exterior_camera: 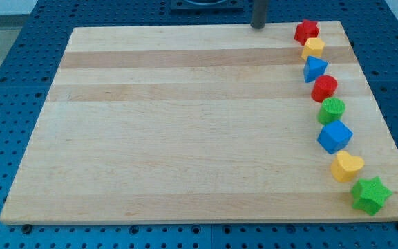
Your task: Point your arm to the red star
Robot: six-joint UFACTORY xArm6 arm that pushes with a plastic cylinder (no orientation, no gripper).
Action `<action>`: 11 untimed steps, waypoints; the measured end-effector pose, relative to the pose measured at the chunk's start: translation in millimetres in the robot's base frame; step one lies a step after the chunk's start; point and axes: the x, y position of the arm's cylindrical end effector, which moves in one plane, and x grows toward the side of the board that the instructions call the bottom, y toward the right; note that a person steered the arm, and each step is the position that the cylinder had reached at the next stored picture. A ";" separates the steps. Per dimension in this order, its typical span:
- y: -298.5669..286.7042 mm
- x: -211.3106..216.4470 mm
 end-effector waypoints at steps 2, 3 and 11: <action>-1.8 -1.1; 0.2 -1.3; 83.7 -1.7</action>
